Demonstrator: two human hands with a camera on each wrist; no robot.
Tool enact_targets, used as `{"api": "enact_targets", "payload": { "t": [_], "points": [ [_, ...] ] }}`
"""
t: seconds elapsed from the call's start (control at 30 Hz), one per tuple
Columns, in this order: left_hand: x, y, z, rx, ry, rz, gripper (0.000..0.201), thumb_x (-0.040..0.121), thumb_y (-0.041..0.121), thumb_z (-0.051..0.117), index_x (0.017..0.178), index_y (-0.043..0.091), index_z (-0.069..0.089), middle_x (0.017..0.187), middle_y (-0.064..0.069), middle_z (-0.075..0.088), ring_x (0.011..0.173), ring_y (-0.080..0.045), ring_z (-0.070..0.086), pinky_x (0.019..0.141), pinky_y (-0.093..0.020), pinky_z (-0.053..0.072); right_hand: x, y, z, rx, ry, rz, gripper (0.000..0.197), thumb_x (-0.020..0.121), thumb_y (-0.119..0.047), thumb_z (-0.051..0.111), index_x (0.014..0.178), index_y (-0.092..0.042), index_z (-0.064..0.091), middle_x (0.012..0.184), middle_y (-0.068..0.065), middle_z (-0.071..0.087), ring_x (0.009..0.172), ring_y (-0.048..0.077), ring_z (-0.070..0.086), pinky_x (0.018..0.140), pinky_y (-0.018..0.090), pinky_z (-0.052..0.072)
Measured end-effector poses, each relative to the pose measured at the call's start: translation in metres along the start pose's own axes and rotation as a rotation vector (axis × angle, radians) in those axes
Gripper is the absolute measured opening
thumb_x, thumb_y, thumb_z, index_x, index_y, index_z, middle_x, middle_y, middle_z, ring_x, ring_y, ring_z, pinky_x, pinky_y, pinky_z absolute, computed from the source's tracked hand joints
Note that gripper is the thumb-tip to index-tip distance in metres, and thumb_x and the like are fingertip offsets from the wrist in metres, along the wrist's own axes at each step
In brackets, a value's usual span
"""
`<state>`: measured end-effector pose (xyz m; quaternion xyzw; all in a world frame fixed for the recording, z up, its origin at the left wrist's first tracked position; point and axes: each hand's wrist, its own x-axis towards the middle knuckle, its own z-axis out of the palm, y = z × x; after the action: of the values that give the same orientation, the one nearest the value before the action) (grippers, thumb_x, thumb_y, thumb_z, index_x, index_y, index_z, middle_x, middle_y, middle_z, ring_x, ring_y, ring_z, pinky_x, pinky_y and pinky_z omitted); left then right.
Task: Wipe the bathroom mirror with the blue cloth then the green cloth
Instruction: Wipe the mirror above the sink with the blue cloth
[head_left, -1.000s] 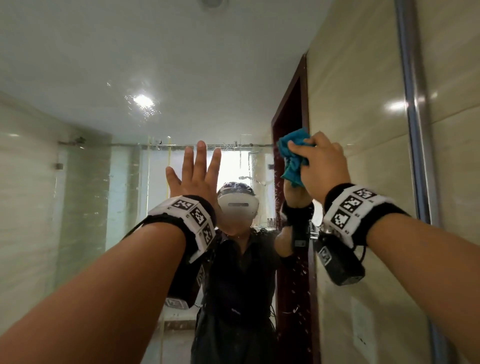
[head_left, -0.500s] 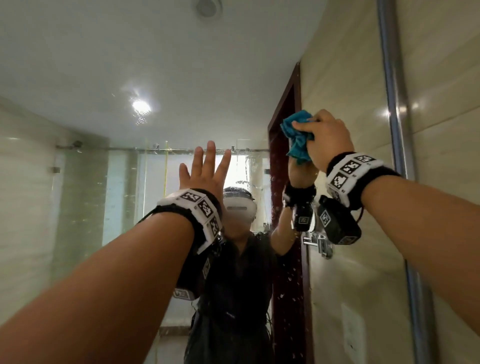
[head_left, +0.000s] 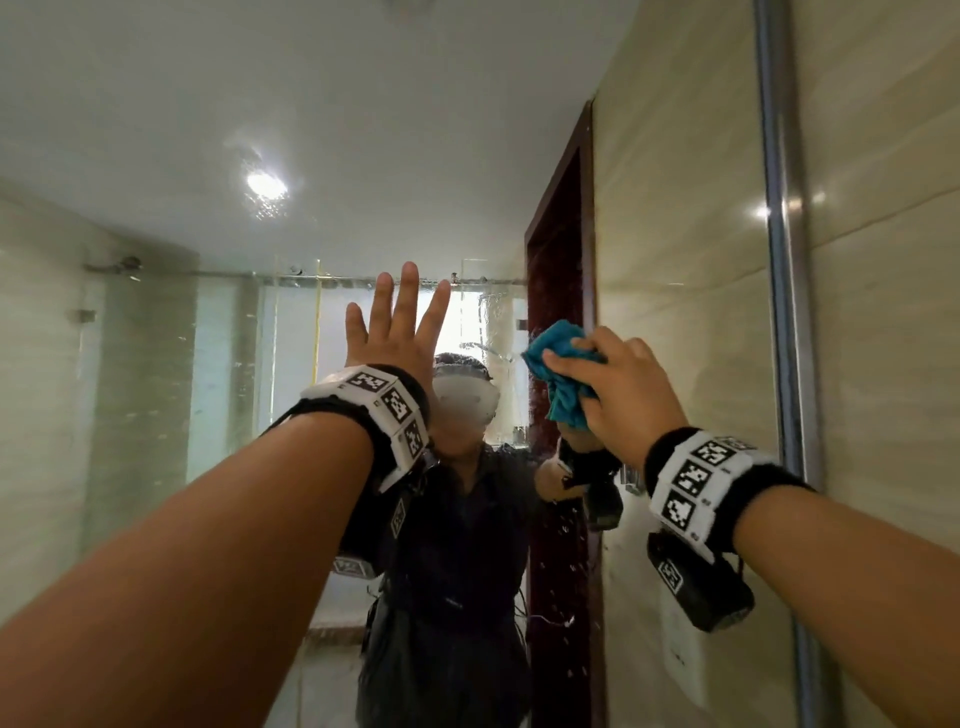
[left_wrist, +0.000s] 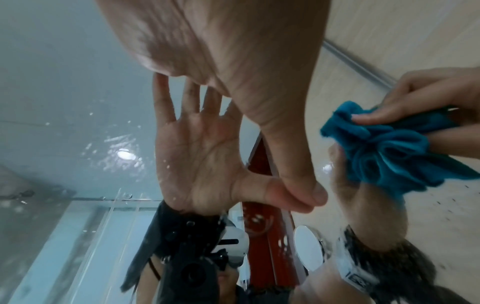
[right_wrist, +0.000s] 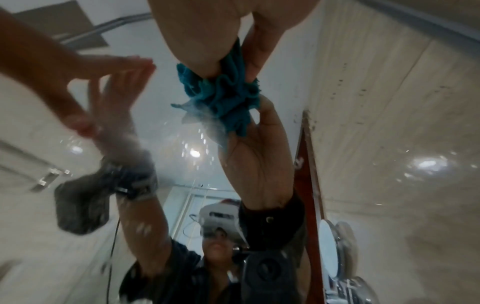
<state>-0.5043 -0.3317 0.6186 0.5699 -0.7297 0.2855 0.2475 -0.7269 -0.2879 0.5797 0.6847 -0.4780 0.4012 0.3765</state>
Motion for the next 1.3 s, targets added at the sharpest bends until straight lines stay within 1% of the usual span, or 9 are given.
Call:
{"api": "enact_targets", "payload": {
  "t": [0.13, 0.3, 0.43, 0.57, 0.77, 0.9, 1.0, 1.13, 1.3],
  "points": [
    [-0.005, -0.001, 0.004, 0.020, -0.004, 0.000, 0.159, 0.039, 0.081, 0.072, 0.135, 0.024, -0.042, 0.141, -0.009, -0.048, 0.133, -0.032, -0.038, 0.110, -0.053, -0.014, 0.000, 0.011, -0.011, -0.097, -0.146, -0.103, 0.050, 0.085, -0.012, 0.062, 0.129, -0.034, 0.053, 0.127, 0.003, 0.048, 0.103, 0.027, 0.041, 0.088, 0.038, 0.044],
    [-0.012, -0.002, 0.013, 0.078, -0.013, 0.010, 0.162, 0.035, 0.085, 0.068, 0.130, 0.023, -0.047, 0.136, -0.011, -0.052, 0.131, -0.034, -0.040, 0.113, -0.057, -0.007, 0.039, 0.032, -0.022, -0.025, 0.171, 0.179, 0.043, 0.088, -0.008, 0.053, 0.126, -0.029, 0.057, 0.112, 0.006, 0.046, 0.099, 0.031, 0.046, 0.089, 0.028, 0.038],
    [-0.010, -0.002, 0.014, 0.075, -0.019, -0.007, 0.164, 0.033, 0.085, 0.069, 0.126, 0.023, -0.051, 0.134, -0.011, -0.055, 0.129, -0.035, -0.043, 0.112, -0.057, -0.011, 0.046, 0.016, -0.012, 0.010, 0.179, 0.219, 0.045, 0.090, -0.008, 0.050, 0.129, -0.031, 0.054, 0.116, 0.003, 0.044, 0.100, 0.027, 0.040, 0.087, 0.019, 0.028],
    [-0.011, 0.000, 0.015, 0.062, -0.014, -0.013, 0.165, 0.033, 0.084, 0.070, 0.128, 0.023, -0.049, 0.135, -0.011, -0.054, 0.130, -0.035, -0.042, 0.112, -0.057, -0.011, 0.014, -0.020, 0.011, 0.036, 0.033, -0.032, 0.046, 0.085, -0.012, 0.061, 0.125, -0.033, 0.057, 0.122, 0.001, 0.049, 0.103, 0.027, 0.040, 0.094, 0.031, 0.037],
    [-0.019, 0.002, 0.019, 0.055, -0.020, -0.012, 0.162, 0.036, 0.081, 0.072, 0.132, 0.022, -0.045, 0.137, -0.013, -0.052, 0.132, -0.035, -0.039, 0.113, -0.056, -0.010, -0.028, -0.040, 0.038, -0.026, -0.151, -0.313, 0.057, 0.066, -0.013, 0.081, 0.117, -0.029, 0.063, 0.110, 0.004, 0.058, 0.084, 0.029, 0.050, 0.055, 0.039, 0.054],
    [-0.028, 0.002, 0.029, 0.049, -0.040, 0.012, 0.162, 0.037, 0.079, 0.074, 0.133, 0.024, -0.044, 0.139, -0.012, -0.050, 0.132, -0.035, -0.038, 0.111, -0.056, -0.012, 0.009, -0.023, 0.012, -0.022, -0.035, -0.071, 0.047, 0.087, -0.013, 0.060, 0.129, -0.031, 0.054, 0.122, 0.002, 0.047, 0.102, 0.027, 0.039, 0.088, 0.027, 0.038],
    [-0.030, 0.000, 0.031, 0.048, -0.030, 0.017, 0.161, 0.037, 0.080, 0.073, 0.133, 0.024, -0.044, 0.140, -0.012, -0.048, 0.133, -0.035, -0.037, 0.112, -0.056, -0.012, 0.025, -0.009, -0.001, 0.094, 0.135, 0.161, 0.041, 0.090, -0.006, 0.051, 0.127, -0.024, 0.058, 0.119, 0.006, 0.046, 0.103, 0.027, 0.040, 0.087, 0.012, 0.022],
    [-0.029, 0.001, 0.029, 0.054, -0.044, 0.001, 0.161, 0.037, 0.079, 0.074, 0.134, 0.024, -0.043, 0.140, -0.012, -0.048, 0.132, -0.036, -0.038, 0.112, -0.057, -0.011, -0.006, -0.023, 0.017, 0.100, 0.000, 0.139, 0.040, 0.092, -0.019, 0.050, 0.130, -0.030, 0.052, 0.123, 0.003, 0.043, 0.101, 0.018, 0.036, 0.099, 0.031, 0.036],
    [-0.045, 0.012, 0.032, 0.065, 0.059, 0.011, 0.157, 0.040, 0.084, 0.068, 0.139, 0.021, -0.036, 0.145, -0.014, -0.041, 0.136, -0.036, -0.033, 0.106, -0.058, -0.016, -0.075, -0.041, 0.039, 0.018, -0.281, -0.138, 0.048, 0.083, -0.017, 0.065, 0.129, -0.029, 0.055, 0.126, 0.011, 0.050, 0.103, 0.033, 0.043, 0.085, 0.043, 0.048]
  ]
}}
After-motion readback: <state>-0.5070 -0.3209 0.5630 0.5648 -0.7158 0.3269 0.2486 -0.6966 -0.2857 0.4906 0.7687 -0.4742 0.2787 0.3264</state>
